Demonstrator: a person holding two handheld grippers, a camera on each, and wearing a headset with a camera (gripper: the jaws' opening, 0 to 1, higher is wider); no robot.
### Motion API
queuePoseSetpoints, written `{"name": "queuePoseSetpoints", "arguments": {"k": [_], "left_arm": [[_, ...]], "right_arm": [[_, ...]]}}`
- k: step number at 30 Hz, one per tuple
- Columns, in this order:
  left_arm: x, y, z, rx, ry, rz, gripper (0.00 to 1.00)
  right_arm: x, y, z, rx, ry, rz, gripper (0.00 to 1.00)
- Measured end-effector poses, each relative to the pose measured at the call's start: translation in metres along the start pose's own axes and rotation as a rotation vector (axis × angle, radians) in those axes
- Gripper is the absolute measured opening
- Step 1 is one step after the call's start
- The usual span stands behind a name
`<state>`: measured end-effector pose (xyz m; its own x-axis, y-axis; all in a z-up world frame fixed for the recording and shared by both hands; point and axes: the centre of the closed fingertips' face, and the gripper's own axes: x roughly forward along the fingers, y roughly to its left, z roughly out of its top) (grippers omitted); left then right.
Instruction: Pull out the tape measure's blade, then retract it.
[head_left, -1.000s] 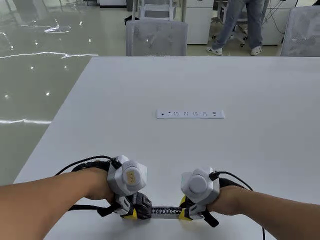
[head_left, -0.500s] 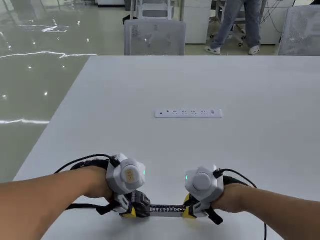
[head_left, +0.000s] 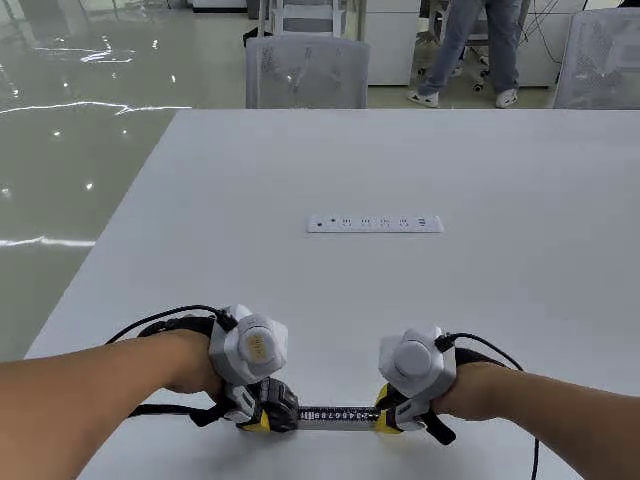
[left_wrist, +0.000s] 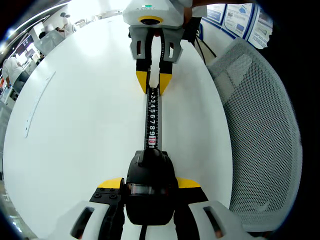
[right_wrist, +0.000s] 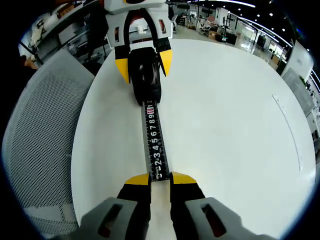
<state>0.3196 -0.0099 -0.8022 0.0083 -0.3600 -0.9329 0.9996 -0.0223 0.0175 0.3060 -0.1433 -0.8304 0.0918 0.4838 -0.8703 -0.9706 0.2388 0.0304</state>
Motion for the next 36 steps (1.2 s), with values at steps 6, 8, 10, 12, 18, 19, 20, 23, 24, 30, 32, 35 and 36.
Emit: {"name": "queuePoseSetpoints", "arguments": {"k": [6,8,10,12,18,19,20,23,24,30,32,35,36], "left_arm": [[0.0,0.0,0.0,0.001,-0.002,0.004,0.35],[0.0,0.0,0.0,0.002,-0.002,0.006,0.35],[0.0,0.0,0.0,0.002,-0.001,0.007,0.35],[0.0,0.0,0.0,0.002,0.0,0.007,0.35],[0.0,0.0,0.0,-0.003,0.001,0.005,0.35],[0.0,0.0,0.0,-0.004,0.0,0.006,0.35],[0.0,0.0,0.0,-0.005,0.0,0.006,0.35],[0.0,0.001,0.0,-0.008,-0.003,0.007,0.35],[0.0,0.001,0.0,-0.008,-0.003,0.007,0.35],[0.0,0.001,0.0,-0.008,-0.003,0.007,0.35],[0.0,0.001,0.0,-0.008,-0.004,0.007,0.35],[0.0,0.001,0.0,-0.008,-0.004,0.007,0.35],[0.0,0.001,0.0,-0.008,-0.004,0.006,0.35]], "right_arm": [[-0.002,0.0,-0.004,0.004,0.002,-0.001,0.12],[-0.003,0.0,-0.005,0.006,0.003,-0.002,0.12],[-0.004,0.0,-0.007,0.006,0.005,-0.002,0.12],[-0.004,0.0,-0.007,0.007,0.006,-0.003,0.12],[-0.008,-0.002,-0.013,0.007,0.013,-0.006,0.12],[-0.009,-0.002,-0.014,0.009,0.013,-0.008,0.12],[-0.009,-0.002,-0.015,0.011,0.013,-0.008,0.12],[-0.012,-0.003,-0.018,0.013,0.016,-0.01,0.12],[-0.013,-0.004,-0.02,0.015,0.018,-0.011,0.12],[-0.018,-0.007,-0.028,0.025,0.023,-0.013,0.12],[-0.018,-0.007,-0.03,0.028,0.023,-0.013,0.12],[-0.019,-0.007,-0.031,0.032,0.022,-0.014,0.12],[-0.019,-0.007,-0.032,0.033,0.022,-0.013,0.12]]}}
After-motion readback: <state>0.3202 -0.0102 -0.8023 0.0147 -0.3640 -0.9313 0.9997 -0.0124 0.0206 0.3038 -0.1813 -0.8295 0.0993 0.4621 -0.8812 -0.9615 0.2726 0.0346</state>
